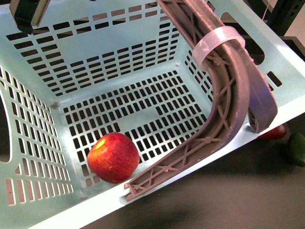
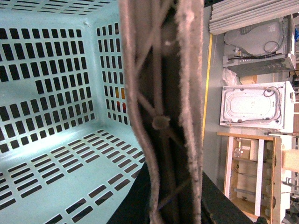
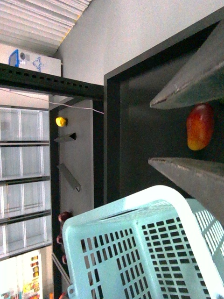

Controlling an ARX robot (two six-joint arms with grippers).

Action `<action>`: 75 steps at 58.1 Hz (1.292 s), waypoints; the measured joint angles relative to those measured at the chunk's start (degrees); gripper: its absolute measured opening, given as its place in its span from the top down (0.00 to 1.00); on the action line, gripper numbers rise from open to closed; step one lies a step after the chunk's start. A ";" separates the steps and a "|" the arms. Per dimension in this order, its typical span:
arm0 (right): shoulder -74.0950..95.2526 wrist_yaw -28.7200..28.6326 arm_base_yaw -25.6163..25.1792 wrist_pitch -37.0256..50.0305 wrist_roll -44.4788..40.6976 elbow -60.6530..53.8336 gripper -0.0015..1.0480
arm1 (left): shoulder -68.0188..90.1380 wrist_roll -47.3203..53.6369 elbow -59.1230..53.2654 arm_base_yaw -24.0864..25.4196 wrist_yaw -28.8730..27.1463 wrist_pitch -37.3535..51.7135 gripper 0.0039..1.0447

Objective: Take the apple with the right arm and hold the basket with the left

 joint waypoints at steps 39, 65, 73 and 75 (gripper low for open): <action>-0.04 0.00 0.00 0.00 0.02 0.00 0.08 | 1.03 -14.53 -5.90 2.99 -9.09 27.28 0.94; -0.04 0.00 0.00 0.00 0.00 0.00 0.08 | 5.31 -22.82 -8.90 26.05 -17.44 22.75 0.94; -0.04 0.02 0.00 0.00 0.02 0.00 0.08 | 10.69 -26.40 -8.92 28.61 -17.77 21.90 0.94; -0.04 0.02 0.00 0.00 0.02 0.00 0.08 | 11.72 -27.26 -8.94 28.89 -17.64 21.51 0.94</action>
